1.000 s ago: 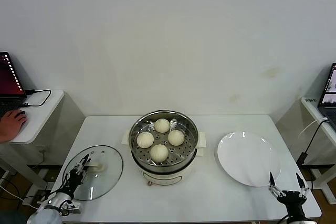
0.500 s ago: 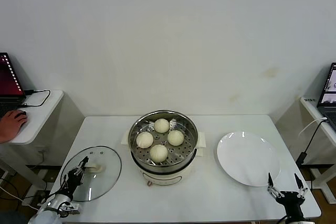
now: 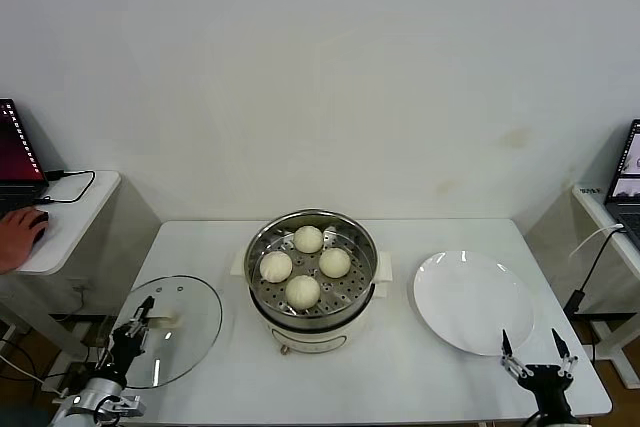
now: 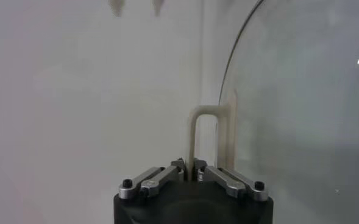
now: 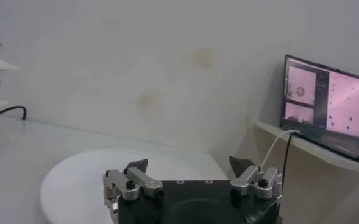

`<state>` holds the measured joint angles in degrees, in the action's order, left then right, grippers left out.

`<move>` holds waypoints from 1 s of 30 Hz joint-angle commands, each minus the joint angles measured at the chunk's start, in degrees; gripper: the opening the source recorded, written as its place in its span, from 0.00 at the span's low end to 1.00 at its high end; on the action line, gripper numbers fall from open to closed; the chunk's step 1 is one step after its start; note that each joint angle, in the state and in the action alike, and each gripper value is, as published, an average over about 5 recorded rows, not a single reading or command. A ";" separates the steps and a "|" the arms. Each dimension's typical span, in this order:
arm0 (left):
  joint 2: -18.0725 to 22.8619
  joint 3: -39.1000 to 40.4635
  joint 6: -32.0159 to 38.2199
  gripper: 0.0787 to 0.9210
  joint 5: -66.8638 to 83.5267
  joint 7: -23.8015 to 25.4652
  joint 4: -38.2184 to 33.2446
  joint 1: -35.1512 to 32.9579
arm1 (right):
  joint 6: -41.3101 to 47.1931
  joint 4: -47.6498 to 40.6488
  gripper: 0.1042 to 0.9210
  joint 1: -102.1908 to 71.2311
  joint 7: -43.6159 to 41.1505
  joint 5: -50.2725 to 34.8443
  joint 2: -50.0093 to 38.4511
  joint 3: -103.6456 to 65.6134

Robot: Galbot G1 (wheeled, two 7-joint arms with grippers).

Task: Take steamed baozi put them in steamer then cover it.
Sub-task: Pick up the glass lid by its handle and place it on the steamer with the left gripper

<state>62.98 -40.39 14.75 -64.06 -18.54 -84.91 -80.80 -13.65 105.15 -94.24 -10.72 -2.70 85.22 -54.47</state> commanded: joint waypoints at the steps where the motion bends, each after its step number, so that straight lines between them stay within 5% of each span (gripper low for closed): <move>1: -1.79 -3.97 -13.34 0.09 5.65 5.00 -24.45 -11.77 | -0.31 0.97 0.88 -0.61 0.06 1.09 -0.02 1.69; 10: -7.09 -5.71 -23.84 0.09 8.67 17.17 -38.16 -11.89 | -0.89 1.93 0.88 -1.16 0.19 2.13 -0.27 3.52; 16: -11.43 -0.62 -27.14 0.09 10.24 20.75 -42.69 -8.20 | -2.23 2.48 0.88 -1.37 0.89 3.64 0.06 4.76; 24: -13.53 14.36 -31.06 0.09 9.63 22.70 -38.77 3.51 | -1.30 1.78 0.88 0.38 2.78 6.82 2.02 6.21; 30: -9.69 27.31 -34.57 0.09 4.11 26.26 -34.81 14.28 | -0.93 1.15 0.88 1.47 3.80 8.97 3.21 6.73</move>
<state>52.30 -32.16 -13.15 -55.57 1.82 -120.78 -81.46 -14.94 106.84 -93.94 -8.09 3.20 87.18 -48.72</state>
